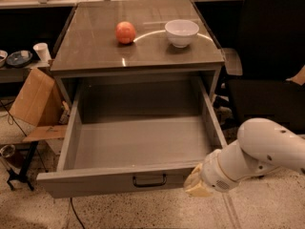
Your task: Close top drawer
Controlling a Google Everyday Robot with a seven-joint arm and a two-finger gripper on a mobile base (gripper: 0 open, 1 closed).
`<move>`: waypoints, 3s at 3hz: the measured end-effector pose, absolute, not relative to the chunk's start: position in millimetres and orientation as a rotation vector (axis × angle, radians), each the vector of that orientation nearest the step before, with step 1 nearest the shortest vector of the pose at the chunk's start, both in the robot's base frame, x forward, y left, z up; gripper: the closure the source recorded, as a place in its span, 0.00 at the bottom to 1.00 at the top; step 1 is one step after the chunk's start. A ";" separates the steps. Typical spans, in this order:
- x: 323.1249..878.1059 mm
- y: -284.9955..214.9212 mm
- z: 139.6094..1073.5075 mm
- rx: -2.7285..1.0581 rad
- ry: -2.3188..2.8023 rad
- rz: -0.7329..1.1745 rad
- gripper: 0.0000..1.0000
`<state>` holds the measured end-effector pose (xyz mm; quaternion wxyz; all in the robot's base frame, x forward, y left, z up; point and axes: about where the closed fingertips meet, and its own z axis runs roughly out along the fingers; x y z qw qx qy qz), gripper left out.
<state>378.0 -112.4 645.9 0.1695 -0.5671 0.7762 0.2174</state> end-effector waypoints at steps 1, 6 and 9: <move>381.2 -139.5 627.7 -1.598 2.272 0.581 1.00; 473.3 -53.1 655.3 -1.762 2.010 0.500 0.00; 505.8 -35.5 649.0 -1.807 2.002 0.385 0.42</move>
Offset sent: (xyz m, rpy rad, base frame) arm 0.0470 -0.0349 0.0078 -0.0700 -0.0950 -0.0161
